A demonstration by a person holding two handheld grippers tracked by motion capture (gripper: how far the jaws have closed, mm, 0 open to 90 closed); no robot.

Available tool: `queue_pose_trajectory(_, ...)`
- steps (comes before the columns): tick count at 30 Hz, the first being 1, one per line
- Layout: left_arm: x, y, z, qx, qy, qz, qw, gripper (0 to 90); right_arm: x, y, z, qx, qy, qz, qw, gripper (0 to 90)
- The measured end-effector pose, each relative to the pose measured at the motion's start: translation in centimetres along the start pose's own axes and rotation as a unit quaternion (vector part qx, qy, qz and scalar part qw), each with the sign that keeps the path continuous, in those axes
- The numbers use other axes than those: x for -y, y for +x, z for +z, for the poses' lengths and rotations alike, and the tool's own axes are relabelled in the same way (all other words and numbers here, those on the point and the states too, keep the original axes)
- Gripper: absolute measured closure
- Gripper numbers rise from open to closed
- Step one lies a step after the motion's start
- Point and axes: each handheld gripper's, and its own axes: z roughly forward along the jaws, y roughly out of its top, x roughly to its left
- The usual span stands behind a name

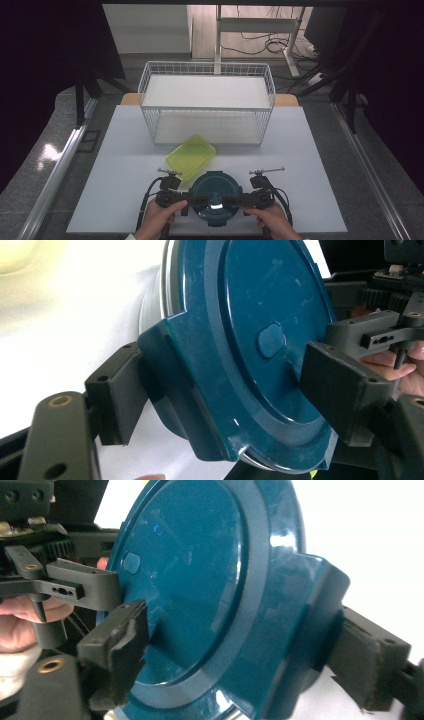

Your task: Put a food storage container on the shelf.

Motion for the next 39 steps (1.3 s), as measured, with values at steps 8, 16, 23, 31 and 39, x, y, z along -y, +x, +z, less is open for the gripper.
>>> queue_pose_trajectory(8,0.1,-0.1,-0.3,0.001,-0.001,-0.014,0.9999,26.4,-0.1,-0.6,-0.6,-0.017,0.003,0.03,0.9994,26.1)
queue_pose_trajectory(16,0.7,-0.8,-0.7,-0.008,-0.018,-0.015,0.9997,29.7,0.5,-0.1,-1.1,-0.011,-0.019,0.04,0.999,30.0)
queue_pose_trajectory(23,1.0,-1.3,-0.9,-0.015,-0.026,-0.01,0.9995,30.7,0.8,0.4,-1.3,-0.002,-0.029,0.045,0.9986,31.0)
queue_pose_trajectory(31,0.9,-1.6,-1.2,-0.019,-0.026,-0.006,0.9995,33.2,1.0,0.4,-1.6,-0.004,-0.031,0.054,0.998,32.3)
queue_pose_trajectory(39,0.8,-2.1,-1.5,-0.027,-0.035,0.002,0.999,35.1,0.9,0.8,-1.8,-0.001,-0.036,0.055,0.9978,32.5)
